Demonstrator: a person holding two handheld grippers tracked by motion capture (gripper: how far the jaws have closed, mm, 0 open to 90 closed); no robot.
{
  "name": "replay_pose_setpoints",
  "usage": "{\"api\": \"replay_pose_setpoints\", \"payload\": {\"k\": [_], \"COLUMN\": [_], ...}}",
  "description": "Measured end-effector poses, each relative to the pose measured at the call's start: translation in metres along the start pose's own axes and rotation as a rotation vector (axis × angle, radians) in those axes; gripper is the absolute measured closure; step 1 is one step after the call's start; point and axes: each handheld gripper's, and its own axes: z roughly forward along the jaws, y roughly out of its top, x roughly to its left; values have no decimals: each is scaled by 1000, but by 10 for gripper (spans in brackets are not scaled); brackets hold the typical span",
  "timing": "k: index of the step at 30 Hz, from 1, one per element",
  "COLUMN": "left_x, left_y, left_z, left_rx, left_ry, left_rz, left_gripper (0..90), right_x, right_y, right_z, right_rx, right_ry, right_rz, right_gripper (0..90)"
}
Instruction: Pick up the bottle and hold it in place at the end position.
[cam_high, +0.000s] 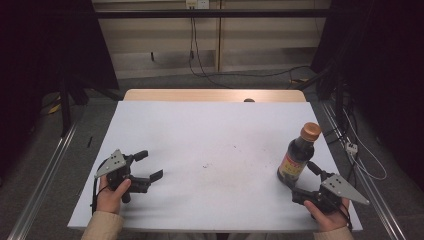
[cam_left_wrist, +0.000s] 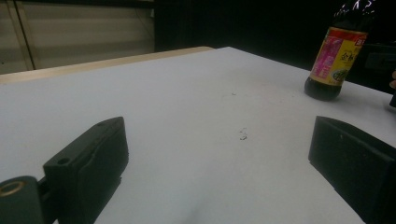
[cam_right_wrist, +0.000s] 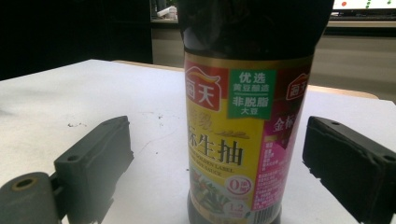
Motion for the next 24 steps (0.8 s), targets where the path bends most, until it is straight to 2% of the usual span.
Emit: {"api": "replay_pose_setpoints", "payload": {"k": [12,24], "left_x": [-2,-2], "left_y": [1,0], "left_z": [-2,-2], "left_rx": [16,15], "left_ry": [6,0], "left_rz": [32,34], "left_gripper": [46,46], "right_x": [-1,-6], "right_y": [0,5], "right_z": [1,4], "right_rx": [4,8], "right_ry": [-4,-19], "right_rz": [-7,-11], "right_gripper": [80,97]}}
